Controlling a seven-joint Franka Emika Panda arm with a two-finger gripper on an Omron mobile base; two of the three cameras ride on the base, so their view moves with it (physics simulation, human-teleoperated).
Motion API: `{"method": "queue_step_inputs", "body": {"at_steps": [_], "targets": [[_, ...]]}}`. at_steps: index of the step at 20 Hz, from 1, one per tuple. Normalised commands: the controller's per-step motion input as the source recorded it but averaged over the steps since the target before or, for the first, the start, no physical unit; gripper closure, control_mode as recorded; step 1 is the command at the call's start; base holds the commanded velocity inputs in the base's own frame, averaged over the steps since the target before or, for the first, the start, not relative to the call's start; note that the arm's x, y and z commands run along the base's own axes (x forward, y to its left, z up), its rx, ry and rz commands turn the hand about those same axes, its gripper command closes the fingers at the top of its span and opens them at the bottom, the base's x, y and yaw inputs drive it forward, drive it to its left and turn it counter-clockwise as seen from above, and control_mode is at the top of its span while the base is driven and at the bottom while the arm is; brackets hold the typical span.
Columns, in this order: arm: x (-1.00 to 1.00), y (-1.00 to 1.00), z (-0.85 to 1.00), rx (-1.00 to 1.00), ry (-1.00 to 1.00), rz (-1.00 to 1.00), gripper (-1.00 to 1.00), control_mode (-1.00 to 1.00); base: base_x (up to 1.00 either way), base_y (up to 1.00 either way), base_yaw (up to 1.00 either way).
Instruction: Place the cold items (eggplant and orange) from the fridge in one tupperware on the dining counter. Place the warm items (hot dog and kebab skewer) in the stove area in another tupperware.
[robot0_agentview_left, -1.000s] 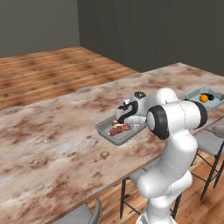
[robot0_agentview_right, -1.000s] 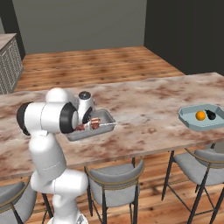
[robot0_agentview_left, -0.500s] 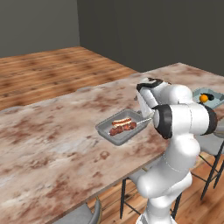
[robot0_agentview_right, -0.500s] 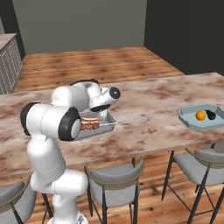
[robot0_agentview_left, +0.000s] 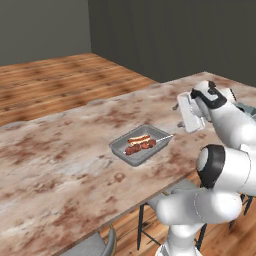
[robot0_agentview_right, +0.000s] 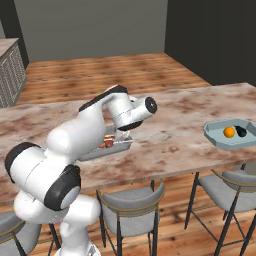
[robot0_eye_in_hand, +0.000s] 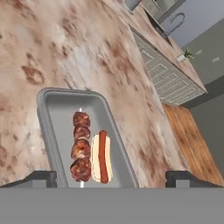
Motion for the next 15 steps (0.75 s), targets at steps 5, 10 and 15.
{"method": "queue_step_inputs", "body": {"at_steps": [5, 10, 15], "targets": [[-1.0, -0.18, 1.0, 0.0, 0.16, 0.05, -1.0, -1.0, 0.0, 0.0, 0.0], [-1.0, -0.38, 0.56, -0.03, 0.03, 0.02, -1.0, -1.0, 0.0, 0.0, 0.0], [-1.0, -0.64, -0.71, -0.25, -0.04, 0.01, -1.0, -1.0, 0.0, 0.0, 0.0]]}}
